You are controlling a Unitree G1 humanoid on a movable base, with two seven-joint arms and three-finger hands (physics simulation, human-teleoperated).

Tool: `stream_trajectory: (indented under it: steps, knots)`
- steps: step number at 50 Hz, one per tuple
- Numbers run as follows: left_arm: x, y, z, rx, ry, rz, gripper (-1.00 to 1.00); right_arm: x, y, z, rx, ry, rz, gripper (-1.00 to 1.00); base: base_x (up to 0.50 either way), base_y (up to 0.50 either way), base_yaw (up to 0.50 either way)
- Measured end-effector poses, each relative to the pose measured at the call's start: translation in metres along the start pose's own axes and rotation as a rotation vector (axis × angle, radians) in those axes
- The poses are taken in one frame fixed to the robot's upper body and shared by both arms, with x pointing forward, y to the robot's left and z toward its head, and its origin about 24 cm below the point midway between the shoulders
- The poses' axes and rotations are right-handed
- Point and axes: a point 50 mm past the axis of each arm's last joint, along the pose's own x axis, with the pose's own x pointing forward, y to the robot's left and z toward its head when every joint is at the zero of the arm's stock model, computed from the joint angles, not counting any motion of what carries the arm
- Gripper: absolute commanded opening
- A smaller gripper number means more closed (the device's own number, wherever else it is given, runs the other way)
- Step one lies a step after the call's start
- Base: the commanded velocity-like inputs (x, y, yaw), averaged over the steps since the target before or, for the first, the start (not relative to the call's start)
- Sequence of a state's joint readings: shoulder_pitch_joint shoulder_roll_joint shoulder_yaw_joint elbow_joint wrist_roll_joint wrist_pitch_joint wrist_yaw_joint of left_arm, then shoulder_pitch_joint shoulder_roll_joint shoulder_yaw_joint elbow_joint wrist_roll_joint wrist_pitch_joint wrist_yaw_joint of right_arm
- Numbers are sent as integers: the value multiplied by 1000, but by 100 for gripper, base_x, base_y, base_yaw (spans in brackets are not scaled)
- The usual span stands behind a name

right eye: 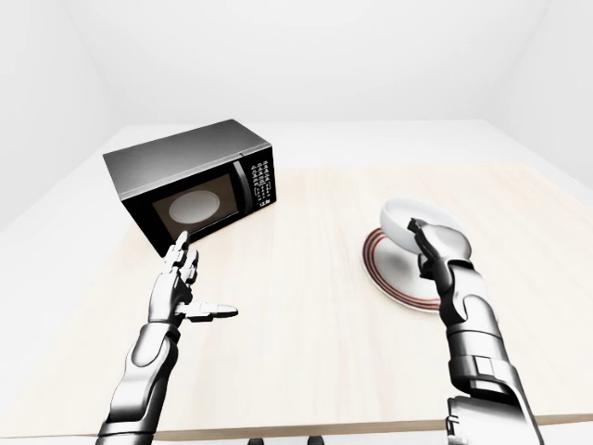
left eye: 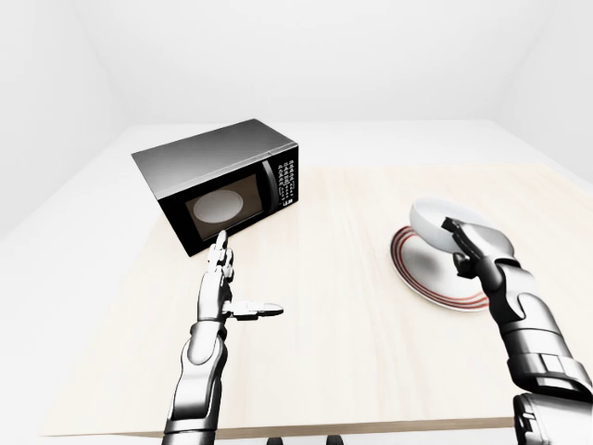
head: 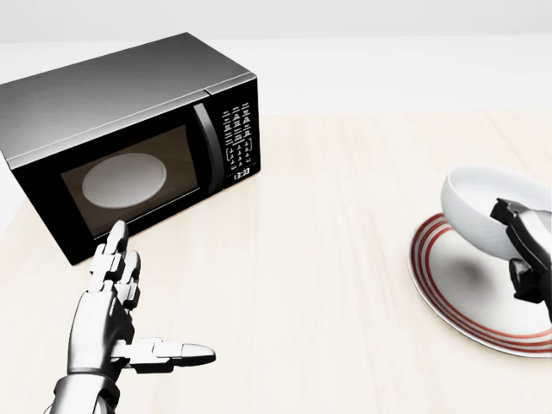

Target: Pick up the white bowl and put it on the plate.

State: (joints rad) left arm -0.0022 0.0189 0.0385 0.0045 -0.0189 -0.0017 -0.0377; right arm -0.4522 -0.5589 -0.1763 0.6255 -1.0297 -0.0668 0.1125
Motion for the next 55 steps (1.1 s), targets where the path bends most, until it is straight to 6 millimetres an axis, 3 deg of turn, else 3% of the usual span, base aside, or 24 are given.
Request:
stream_trajectory:
  steps: [51, 52, 53, 54, 55]
  knots:
    - [0, 0, 0, 0, 0, 0, 100, 1, 18, -15, 10, 45, 37, -100, 0, 0, 0]
    - [0, 0, 0, 0, 0, 0, 100, 1, 18, -15, 10, 45, 38, -7, 0, 0, 0]
    - [0, 0, 0, 0, 0, 0, 100, 1, 17, -15, 10, 45, 34, 48, 0, 0, 0]
    - [0, 0, 0, 0, 0, 0, 100, 1, 17, -15, 10, 45, 31, 84, 0, 0, 0]
    - [0, 0, 0, 0, 0, 0, 100, 1, 16, -15, 11, 45, 28, 100, 0, 0, 0]
